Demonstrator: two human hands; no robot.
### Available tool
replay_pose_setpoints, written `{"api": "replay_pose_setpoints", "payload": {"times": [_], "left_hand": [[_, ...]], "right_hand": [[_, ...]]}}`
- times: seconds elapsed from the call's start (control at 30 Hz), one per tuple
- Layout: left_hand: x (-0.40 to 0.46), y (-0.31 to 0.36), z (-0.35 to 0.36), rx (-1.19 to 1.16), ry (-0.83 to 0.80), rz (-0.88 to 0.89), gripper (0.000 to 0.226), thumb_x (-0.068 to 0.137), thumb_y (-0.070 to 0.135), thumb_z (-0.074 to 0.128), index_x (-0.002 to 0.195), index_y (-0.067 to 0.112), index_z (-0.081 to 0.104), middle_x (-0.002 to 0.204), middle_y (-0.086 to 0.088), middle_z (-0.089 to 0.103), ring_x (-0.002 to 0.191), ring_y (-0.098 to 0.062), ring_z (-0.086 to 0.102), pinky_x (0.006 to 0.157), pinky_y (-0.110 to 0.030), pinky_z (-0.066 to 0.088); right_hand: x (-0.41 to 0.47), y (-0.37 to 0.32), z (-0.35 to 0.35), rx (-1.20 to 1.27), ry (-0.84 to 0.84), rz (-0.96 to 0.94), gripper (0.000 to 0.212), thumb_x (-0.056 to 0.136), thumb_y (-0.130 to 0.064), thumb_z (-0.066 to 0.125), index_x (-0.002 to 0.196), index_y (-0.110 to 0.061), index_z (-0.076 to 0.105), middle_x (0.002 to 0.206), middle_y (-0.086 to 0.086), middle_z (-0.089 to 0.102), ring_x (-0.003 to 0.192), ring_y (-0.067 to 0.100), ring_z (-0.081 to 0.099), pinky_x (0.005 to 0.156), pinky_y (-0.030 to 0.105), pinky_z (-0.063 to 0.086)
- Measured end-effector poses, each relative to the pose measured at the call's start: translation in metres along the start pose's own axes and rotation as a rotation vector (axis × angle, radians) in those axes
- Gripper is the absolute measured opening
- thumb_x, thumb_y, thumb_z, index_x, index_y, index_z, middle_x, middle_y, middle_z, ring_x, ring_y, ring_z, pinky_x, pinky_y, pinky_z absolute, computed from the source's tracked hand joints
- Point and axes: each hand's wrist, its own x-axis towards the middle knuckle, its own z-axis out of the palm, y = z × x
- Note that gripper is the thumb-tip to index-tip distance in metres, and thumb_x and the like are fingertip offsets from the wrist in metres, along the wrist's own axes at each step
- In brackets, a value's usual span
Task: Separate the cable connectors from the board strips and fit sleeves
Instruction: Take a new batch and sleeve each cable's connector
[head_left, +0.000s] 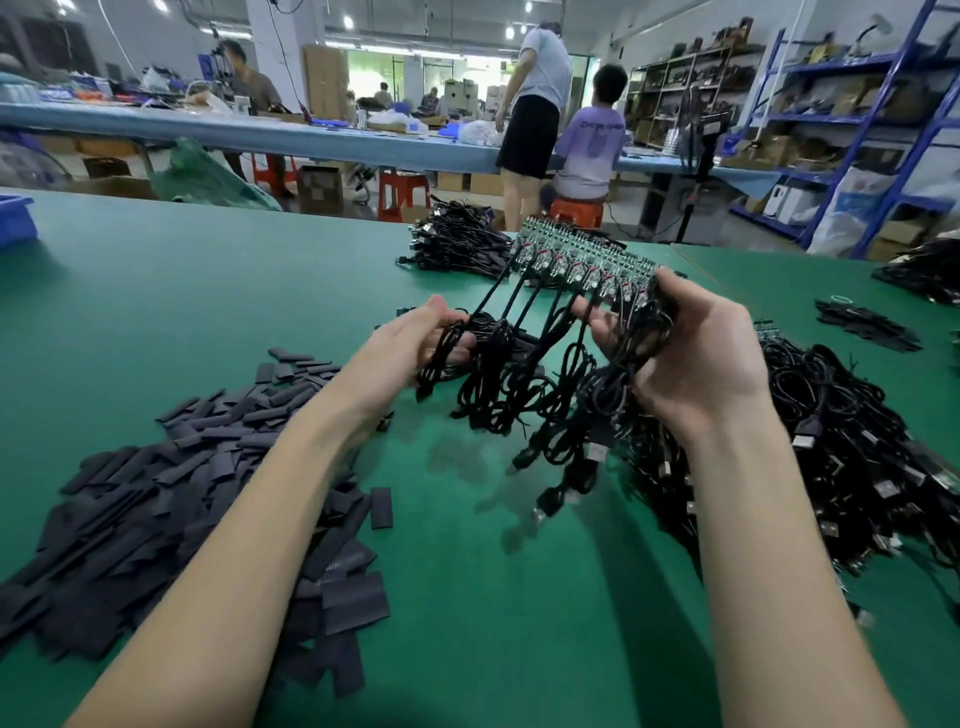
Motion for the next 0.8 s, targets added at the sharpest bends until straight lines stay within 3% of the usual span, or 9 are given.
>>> {"api": "replay_pose_setpoints", "payload": {"times": [0.07, 0.1, 0.23, 0.33, 0.47, 0.57, 0.63, 0.7, 0.8], "left_hand": [[-0.004, 0.005, -0.006, -0.098, -0.16, -0.129, 0.042, 0.107, 0.047, 0.036, 0.112, 0.019, 0.066, 0.09, 0.006, 0.078, 0.076, -0.008, 0.074, 0.064, -0.022, 0.055], [-0.007, 0.005, -0.01, -0.134, -0.246, -0.193, 0.04, 0.107, 0.045, 0.038, 0.112, 0.017, 0.065, 0.091, 0.002, 0.078, 0.076, -0.012, 0.074, 0.058, -0.023, 0.056], [-0.016, -0.01, -0.021, 0.001, -0.477, -0.404, 0.031, 0.099, 0.033, 0.052, 0.118, 0.01, 0.06, 0.105, -0.01, 0.076, 0.096, -0.027, 0.075, 0.059, -0.028, 0.059], [-0.018, -0.024, -0.018, 0.067, -0.53, -0.509, 0.029, 0.106, 0.019, 0.047, 0.128, 0.002, 0.053, 0.122, -0.017, 0.065, 0.096, -0.03, 0.075, 0.067, -0.034, 0.063], [-0.014, -0.023, -0.019, 0.159, -0.488, -0.511, 0.007, 0.104, 0.009, 0.052, 0.106, 0.007, 0.059, 0.091, -0.005, 0.056, 0.072, -0.017, 0.067, 0.071, -0.029, 0.062], [-0.01, -0.01, -0.026, 0.675, -0.336, -0.35, 0.016, 0.104, 0.02, 0.051, 0.102, 0.013, 0.065, 0.096, -0.002, 0.07, 0.079, -0.018, 0.069, 0.066, -0.025, 0.054], [-0.005, -0.004, -0.025, 0.909, -0.028, -0.093, 0.02, 0.103, 0.031, 0.051, 0.11, 0.019, 0.065, 0.104, 0.003, 0.068, 0.086, -0.017, 0.065, 0.075, -0.026, 0.048], [-0.003, 0.002, -0.011, 0.807, 0.166, 0.152, 0.022, 0.103, 0.032, 0.05, 0.116, 0.019, 0.063, 0.106, 0.006, 0.065, 0.094, -0.013, 0.062, 0.077, -0.019, 0.045], [0.0, 0.001, 0.021, 0.743, 0.087, 0.302, 0.023, 0.104, 0.032, 0.049, 0.116, 0.02, 0.064, 0.105, 0.009, 0.064, 0.093, -0.008, 0.06, 0.076, -0.013, 0.042]], "right_hand": [[0.0, -0.001, -0.003, -0.018, -0.012, 0.067, 0.009, 0.103, -0.011, 0.047, 0.111, -0.007, 0.046, 0.117, 0.037, 0.059, 0.089, 0.041, 0.076, 0.064, 0.029, 0.062], [0.001, 0.001, -0.005, -0.049, -0.011, 0.119, 0.007, 0.102, -0.01, 0.048, 0.108, -0.007, 0.046, 0.119, 0.037, 0.058, 0.087, 0.041, 0.076, 0.061, 0.03, 0.062], [0.009, 0.031, -0.019, -0.135, 0.027, 0.346, 0.022, 0.1, -0.006, 0.051, 0.122, -0.002, 0.049, 0.124, 0.034, 0.055, 0.085, 0.04, 0.076, 0.056, 0.032, 0.062], [0.017, 0.058, -0.028, -0.173, 0.059, 0.43, 0.024, 0.104, -0.009, 0.046, 0.126, 0.0, 0.049, 0.123, 0.035, 0.059, 0.088, 0.041, 0.076, 0.066, 0.039, 0.065], [0.025, 0.077, -0.036, -0.249, 0.076, 0.44, 0.032, 0.105, -0.016, 0.047, 0.13, 0.004, 0.05, 0.121, 0.031, 0.065, 0.085, 0.034, 0.077, 0.058, 0.032, 0.063], [0.027, 0.083, -0.037, -0.353, 0.076, 0.428, 0.03, 0.103, -0.02, 0.054, 0.123, 0.001, 0.054, 0.101, 0.02, 0.069, 0.074, 0.027, 0.075, 0.055, 0.03, 0.059], [0.026, 0.086, -0.034, -0.366, 0.06, 0.443, 0.022, 0.102, -0.022, 0.057, 0.115, -0.003, 0.056, 0.084, 0.013, 0.071, 0.079, 0.029, 0.077, 0.057, 0.031, 0.061], [0.024, 0.087, -0.029, -0.389, 0.004, 0.455, 0.019, 0.103, -0.023, 0.056, 0.111, -0.006, 0.056, 0.074, 0.007, 0.073, 0.088, 0.031, 0.077, 0.061, 0.032, 0.062], [0.02, 0.089, -0.021, -0.422, -0.12, 0.449, 0.024, 0.106, -0.03, 0.053, 0.11, -0.008, 0.061, 0.079, 0.003, 0.077, 0.083, 0.025, 0.077, 0.066, 0.031, 0.062]]}}
